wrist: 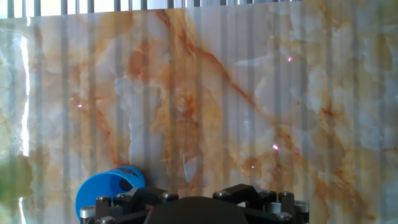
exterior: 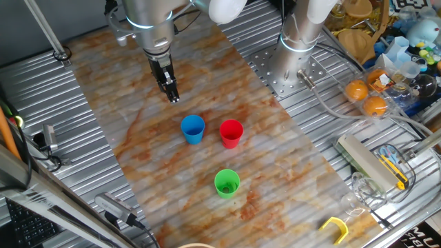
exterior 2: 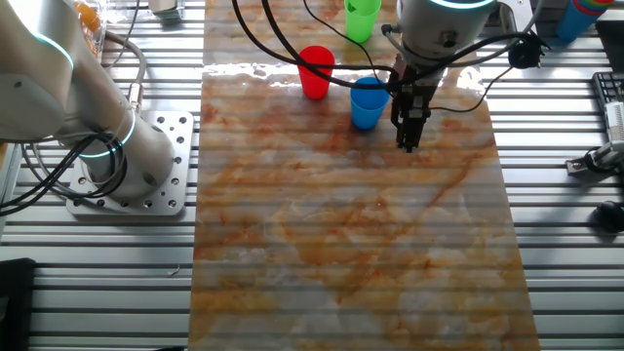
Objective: Stack the cups
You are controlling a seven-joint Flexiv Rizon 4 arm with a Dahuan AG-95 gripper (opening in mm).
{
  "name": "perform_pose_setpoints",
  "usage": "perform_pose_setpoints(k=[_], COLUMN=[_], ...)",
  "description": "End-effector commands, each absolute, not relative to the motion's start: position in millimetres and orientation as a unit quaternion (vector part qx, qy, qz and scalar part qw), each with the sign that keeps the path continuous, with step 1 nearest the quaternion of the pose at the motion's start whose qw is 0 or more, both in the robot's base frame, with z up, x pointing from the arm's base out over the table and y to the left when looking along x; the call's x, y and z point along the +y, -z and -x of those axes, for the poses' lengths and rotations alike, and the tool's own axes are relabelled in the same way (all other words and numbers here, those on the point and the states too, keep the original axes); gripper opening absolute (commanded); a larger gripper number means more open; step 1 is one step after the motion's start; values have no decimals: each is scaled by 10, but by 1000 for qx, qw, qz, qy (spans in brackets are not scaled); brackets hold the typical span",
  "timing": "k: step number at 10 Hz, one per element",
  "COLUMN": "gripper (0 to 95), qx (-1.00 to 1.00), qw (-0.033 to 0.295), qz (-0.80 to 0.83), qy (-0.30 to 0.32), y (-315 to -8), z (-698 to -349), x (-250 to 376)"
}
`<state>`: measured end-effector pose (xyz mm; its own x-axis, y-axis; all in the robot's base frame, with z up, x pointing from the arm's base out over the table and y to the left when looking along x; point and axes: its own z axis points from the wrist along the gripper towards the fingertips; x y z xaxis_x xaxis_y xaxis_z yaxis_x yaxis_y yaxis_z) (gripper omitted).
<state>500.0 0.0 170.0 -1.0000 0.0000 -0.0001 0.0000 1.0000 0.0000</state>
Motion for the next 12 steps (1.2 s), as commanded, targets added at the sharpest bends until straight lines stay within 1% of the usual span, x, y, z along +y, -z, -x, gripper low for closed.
perform_pose_setpoints(k=[1, 7, 10, 12], gripper=[0, 0, 0, 0], qx=[1000, 1000, 1000, 1000], qw=[-13, -14, -18, -17], qz=[0, -5, 2, 3], qy=[2, 4, 0, -3], y=[-1698, -1606, -1630, -1560], z=[-5001, -5049, -5011, -4987], x=[-1, 34, 105, 157])
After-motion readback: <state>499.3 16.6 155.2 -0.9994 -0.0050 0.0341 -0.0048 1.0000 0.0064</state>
